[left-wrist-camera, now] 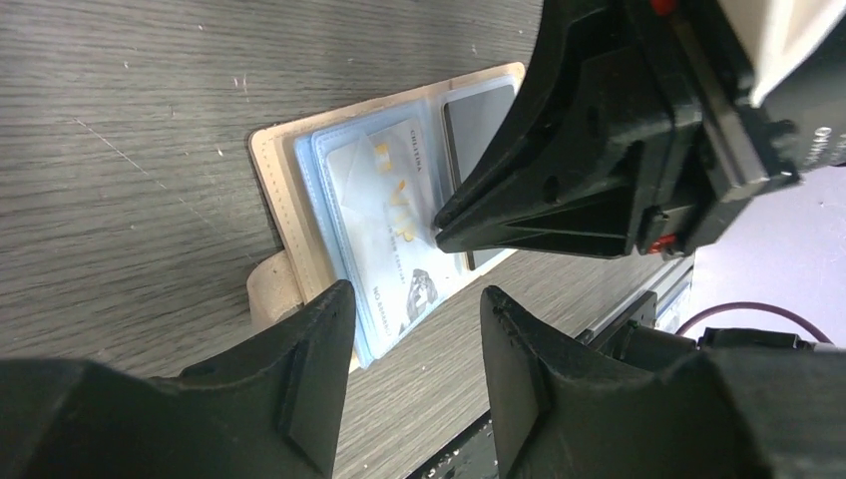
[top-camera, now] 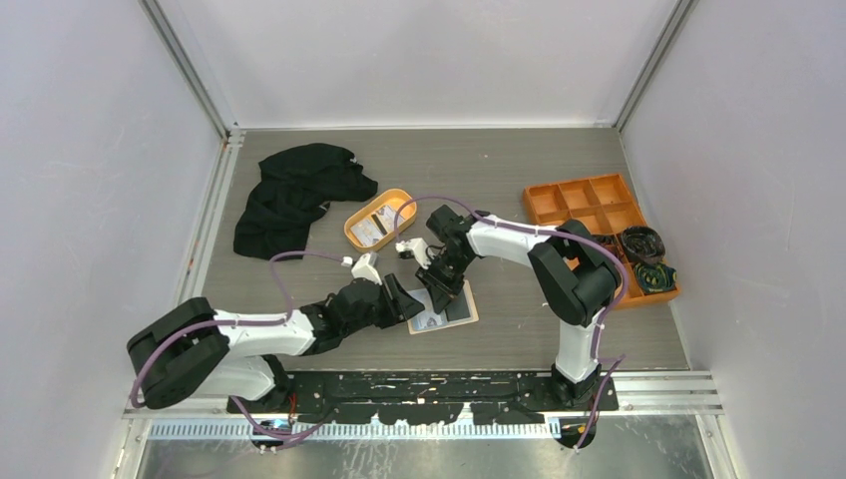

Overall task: Put the credit cards into the card holder
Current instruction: Turn over the card slot in the card holder.

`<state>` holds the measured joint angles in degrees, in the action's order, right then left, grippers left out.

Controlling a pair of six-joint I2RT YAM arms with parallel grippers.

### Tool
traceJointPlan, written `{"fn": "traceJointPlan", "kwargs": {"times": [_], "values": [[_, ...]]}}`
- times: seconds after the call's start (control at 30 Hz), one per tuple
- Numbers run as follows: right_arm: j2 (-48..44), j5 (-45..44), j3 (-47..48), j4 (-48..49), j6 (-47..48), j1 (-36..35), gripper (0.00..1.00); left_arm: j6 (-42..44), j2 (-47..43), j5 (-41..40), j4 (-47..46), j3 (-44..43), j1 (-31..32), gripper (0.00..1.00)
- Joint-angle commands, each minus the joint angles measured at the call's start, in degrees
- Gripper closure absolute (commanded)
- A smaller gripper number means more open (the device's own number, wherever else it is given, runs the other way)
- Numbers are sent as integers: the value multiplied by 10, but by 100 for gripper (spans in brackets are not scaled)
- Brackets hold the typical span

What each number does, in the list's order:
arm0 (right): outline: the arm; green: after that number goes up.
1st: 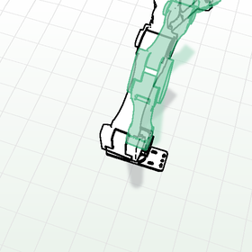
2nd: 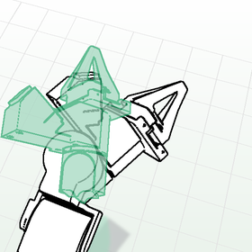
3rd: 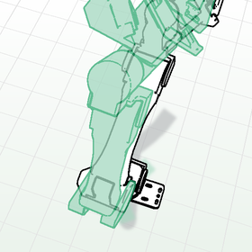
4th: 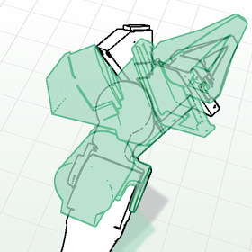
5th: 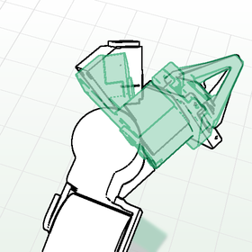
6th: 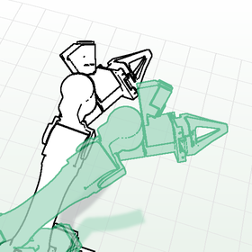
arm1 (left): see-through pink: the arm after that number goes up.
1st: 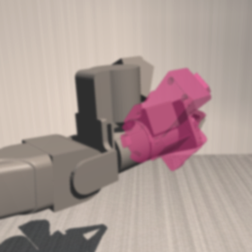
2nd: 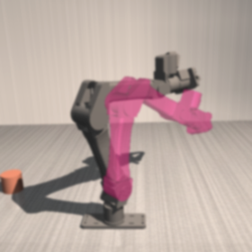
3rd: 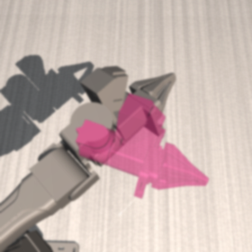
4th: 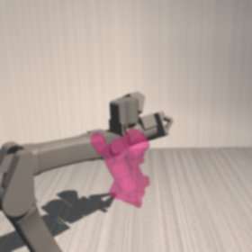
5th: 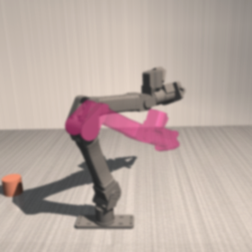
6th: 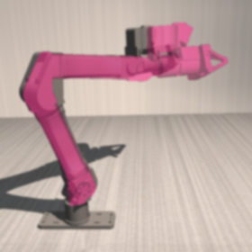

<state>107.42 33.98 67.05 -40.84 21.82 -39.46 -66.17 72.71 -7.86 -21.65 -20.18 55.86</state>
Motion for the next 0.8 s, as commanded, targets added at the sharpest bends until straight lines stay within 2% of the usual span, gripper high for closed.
{"fn": "traceJointPlan", "kwargs": {"times": [0.0,0.77], "values": [[3,17,18,-11,-3,7,85,-27,22,1,-59,-8,-1,51],[19,17,28,-24,-12,9,84,-49,67,13,-67,-24,-2,52]]}}
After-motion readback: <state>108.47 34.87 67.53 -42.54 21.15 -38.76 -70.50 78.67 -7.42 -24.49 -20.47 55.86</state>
